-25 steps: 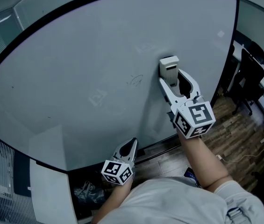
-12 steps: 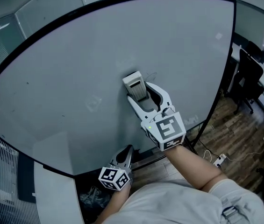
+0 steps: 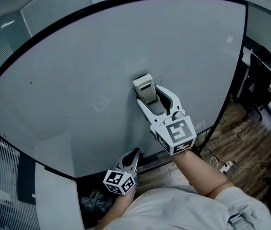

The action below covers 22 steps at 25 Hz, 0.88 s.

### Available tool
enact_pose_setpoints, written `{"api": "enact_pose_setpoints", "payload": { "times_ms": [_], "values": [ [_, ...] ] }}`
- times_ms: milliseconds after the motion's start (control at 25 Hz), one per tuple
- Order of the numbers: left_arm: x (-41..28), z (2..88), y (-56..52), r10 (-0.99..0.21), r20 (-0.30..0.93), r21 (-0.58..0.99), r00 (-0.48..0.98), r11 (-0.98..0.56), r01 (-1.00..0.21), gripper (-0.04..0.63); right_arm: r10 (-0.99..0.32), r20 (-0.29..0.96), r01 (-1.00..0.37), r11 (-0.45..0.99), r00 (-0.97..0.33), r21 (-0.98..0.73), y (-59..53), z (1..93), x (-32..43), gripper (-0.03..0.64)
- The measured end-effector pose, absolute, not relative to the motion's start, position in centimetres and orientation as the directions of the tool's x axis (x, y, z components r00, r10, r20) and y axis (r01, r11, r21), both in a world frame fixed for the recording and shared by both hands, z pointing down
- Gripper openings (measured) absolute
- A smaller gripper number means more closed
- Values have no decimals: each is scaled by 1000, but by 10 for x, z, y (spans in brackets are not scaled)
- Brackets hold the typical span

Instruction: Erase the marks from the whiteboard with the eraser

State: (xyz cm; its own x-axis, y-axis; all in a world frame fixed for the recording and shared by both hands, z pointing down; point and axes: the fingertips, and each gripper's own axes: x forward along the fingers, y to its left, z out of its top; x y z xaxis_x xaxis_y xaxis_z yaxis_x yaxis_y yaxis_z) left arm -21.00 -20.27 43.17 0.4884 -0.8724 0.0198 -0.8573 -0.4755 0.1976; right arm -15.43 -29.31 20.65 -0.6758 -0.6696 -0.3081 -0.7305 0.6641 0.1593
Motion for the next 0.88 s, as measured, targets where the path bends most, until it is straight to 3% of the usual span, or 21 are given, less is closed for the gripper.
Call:
{"api": "enact_pose_setpoints", "payload": {
  "times_ms": [240, 440, 880],
  "values": [
    [-209, 439, -217, -862, 15, 214, 506, -492, -844, 8, -701, -295, -757, 634, -649, 158, -310, 216, -142, 245],
    [-120, 436, -244, -853, 35, 227, 521, -501, -835, 8, -730, -286, -780, 613, -621, 130, -345, 220, -35, 245],
    [-39, 438, -278, -826, 32, 240, 563, -540, -806, 8, -810, -250, -839, 544, -530, 17, -403, 248, 101, 245]
  ]
}}
